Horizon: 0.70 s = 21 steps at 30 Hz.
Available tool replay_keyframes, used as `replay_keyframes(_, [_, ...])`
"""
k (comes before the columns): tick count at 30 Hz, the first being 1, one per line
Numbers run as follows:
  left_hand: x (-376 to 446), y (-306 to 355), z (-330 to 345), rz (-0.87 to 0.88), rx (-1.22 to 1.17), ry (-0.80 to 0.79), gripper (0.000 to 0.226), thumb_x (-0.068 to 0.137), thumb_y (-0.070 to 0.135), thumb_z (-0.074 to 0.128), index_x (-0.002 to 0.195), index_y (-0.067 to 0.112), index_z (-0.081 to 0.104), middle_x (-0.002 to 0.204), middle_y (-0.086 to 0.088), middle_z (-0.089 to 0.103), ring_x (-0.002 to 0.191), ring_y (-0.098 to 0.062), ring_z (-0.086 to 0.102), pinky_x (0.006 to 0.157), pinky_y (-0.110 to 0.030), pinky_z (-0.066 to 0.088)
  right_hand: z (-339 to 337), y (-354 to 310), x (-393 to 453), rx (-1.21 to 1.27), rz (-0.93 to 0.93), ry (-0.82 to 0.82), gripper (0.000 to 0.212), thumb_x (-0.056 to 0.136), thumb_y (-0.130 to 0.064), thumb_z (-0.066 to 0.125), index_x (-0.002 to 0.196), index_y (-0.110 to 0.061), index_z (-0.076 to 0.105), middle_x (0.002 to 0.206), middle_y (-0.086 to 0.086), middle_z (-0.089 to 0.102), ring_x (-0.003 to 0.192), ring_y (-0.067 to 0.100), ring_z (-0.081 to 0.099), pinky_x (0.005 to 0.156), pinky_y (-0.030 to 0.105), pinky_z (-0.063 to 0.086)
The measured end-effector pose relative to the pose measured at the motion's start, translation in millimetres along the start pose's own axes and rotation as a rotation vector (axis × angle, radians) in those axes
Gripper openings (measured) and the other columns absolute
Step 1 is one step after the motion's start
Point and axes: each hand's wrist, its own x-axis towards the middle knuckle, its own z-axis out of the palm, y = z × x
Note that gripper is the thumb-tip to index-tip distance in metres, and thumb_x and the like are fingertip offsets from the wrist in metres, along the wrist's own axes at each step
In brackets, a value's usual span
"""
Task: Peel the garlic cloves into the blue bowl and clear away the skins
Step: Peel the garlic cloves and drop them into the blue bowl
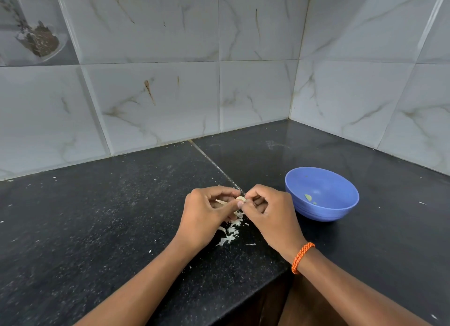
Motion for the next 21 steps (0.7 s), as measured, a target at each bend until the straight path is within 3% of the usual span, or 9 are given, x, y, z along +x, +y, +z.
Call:
replay_keyframes(2, [-0.9,0.3,1.6,0.029,-0.008,-0.025,0.01,0.096,0.013,0.083,0.105,0.015,0.087,0.088,-0.003,0.084,0.076,-0.028,0.081,0.076,-0.046,0.068,-0.2,-2.5,-0.7,0.027,0.013,0.011,0.017,0.089,-0.012,0.083,0.077,-0.013,0.071,0.064,-0.013,0.064,0.059,0.004,0.062,0.055,0.009,0.042])
replay_keyframes(5, [-1.4,2.5,3.0,0.055,-0.041,-0.03,0.012,0.098,0.008,0.079,0.104,0.013,0.087,0.087,-0.005,0.084,0.08,-0.03,0.081,0.075,-0.038,0.067,-1.2,-8.0,-2.2,0.104,0.028,0.023,0.016,0.089,-0.006,0.082,0.077,-0.007,0.072,0.063,-0.01,0.069,0.058,0.0,0.067,0.055,0.008,0.045])
replay_keyframes(8, [-2.5,3.6,4.4,0.068,-0.058,-0.045,0.014,0.101,0.006,0.074,0.103,0.011,0.087,0.089,-0.007,0.084,0.084,-0.032,0.08,0.075,-0.03,0.064,-1.1,-9.1,-2.3,0.161,0.042,0.025,0.014,0.091,-0.007,0.08,0.079,-0.009,0.072,0.068,-0.004,0.075,0.064,0.009,0.075,0.057,0.028,0.06])
replay_keyframes(11, [-3.6,1.8,5.8,0.108,-0.034,-0.074,0.019,0.104,0.008,0.07,0.101,0.015,0.088,0.091,-0.007,0.083,0.087,-0.033,0.079,0.082,-0.04,0.067,-0.1,-6.0,-2.3,0.15,0.047,0.038,0.014,0.09,-0.012,0.079,0.079,-0.013,0.072,0.068,-0.002,0.075,0.062,0.02,0.074,0.058,0.049,0.061])
replay_keyframes(16, [-3.2,-0.2,6.6,0.107,-0.034,-0.085,0.023,0.107,0.006,0.066,0.102,0.014,0.087,0.095,-0.005,0.083,0.089,-0.027,0.08,0.086,-0.045,0.067,-0.8,-5.9,-3.0,0.141,0.018,0.051,0.017,0.087,-0.03,0.076,0.077,-0.017,0.071,0.068,-0.002,0.073,0.061,0.024,0.071,0.056,0.05,0.057])
replay_keyframes(21, [-2.7,-2.5,7.8,0.094,-0.057,-0.086,0.023,0.108,0.005,0.064,0.106,0.011,0.086,0.097,-0.008,0.083,0.093,-0.028,0.081,0.088,-0.045,0.067,0.3,-5.3,-2.6,0.122,0.023,0.054,0.018,0.088,-0.018,0.081,0.074,-0.015,0.07,0.065,-0.002,0.07,0.057,0.021,0.067,0.054,0.046,0.056])
